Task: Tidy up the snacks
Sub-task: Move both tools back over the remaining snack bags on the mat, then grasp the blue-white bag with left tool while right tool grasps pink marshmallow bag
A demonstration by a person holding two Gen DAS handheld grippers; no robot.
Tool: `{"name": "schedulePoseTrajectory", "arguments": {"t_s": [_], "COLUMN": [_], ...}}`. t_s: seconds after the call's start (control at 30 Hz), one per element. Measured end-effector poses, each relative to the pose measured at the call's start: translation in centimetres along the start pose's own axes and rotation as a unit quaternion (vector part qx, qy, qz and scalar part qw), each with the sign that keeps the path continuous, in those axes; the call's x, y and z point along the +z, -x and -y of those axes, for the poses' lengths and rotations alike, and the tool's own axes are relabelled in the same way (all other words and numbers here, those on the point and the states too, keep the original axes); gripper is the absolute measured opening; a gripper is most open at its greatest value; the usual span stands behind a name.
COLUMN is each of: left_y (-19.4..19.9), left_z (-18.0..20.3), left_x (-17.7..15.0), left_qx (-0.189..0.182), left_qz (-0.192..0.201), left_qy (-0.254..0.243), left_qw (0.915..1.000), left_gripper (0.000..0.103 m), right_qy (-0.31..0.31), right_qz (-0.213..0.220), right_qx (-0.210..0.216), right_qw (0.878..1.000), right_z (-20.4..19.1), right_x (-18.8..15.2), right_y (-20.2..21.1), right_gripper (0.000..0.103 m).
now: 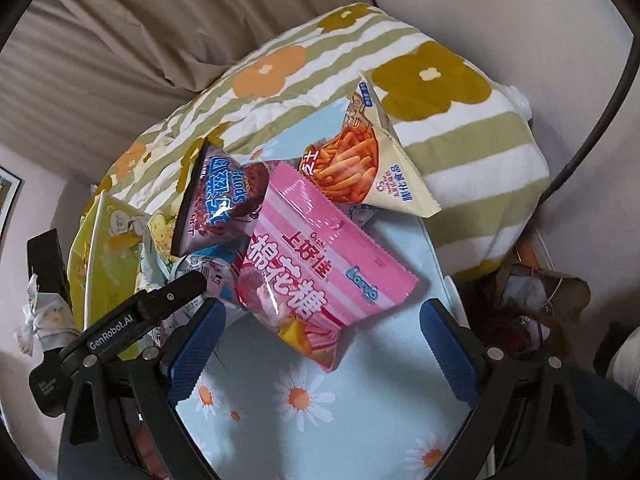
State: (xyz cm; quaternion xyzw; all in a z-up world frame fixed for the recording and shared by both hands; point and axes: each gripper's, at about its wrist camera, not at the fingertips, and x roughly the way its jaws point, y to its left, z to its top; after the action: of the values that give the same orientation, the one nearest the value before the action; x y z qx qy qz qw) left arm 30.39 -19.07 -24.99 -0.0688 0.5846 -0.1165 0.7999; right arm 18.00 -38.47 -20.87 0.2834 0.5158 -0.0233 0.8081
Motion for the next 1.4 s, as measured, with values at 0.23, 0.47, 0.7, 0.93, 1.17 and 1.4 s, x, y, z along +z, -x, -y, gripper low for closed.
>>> {"name": "schedulePoseTrajectory", "arguments": {"t_s": [0.23, 0.47, 0.7, 0.93, 1.17, 1.4], "left_y": [0.1, -1.2, -1.7, -0.4, 0.7, 0.8], "left_z": [-0.2, -0.1, 0.0, -0.4, -1.2, -0.5], "left_x": [1.0, 1.9, 1.4, -0.5, -3.9, -6.3], "left_qx": [-0.017, -0.009, 0.0, -0.004, -0.006, 0.01], "left_qz": [-0.013, -0.023, -0.025, -0.027, -0.035, -0.021], "left_qy": [0.005, -0.006, -0.04, -0.067, -0.101, -0.153], "left_qw": [0.9998, 0.9997, 0.9989, 0.9973, 0.9943, 0.988], "left_gripper": [0.096, 0.096, 0.085, 0.067, 0.06, 0.06], "right_qy": [0.012, 0.129, 0.232, 0.322, 0.371, 0.439], "right_qz": [-0.003, -0.014, -0.04, -0.056, -0.065, -0.062], "right_qx": [-0.011, -0.021, -0.007, -0.007, -0.02, -0.04], "right_qw": [1.0, 0.991, 0.972, 0.945, 0.926, 0.895], "right_z": [-0.9, -2.0, -2.8, -4.1, -4.4, -5.6], "right_x": [0.5, 1.5, 1.4, 0.5, 0.4, -0.8], "right_y": [-1.0, -1.9, -3.6, -4.9, -6.1, -6.9], "right_gripper": [0.097, 0.097, 0.097, 0.097, 0.097, 0.097]}}
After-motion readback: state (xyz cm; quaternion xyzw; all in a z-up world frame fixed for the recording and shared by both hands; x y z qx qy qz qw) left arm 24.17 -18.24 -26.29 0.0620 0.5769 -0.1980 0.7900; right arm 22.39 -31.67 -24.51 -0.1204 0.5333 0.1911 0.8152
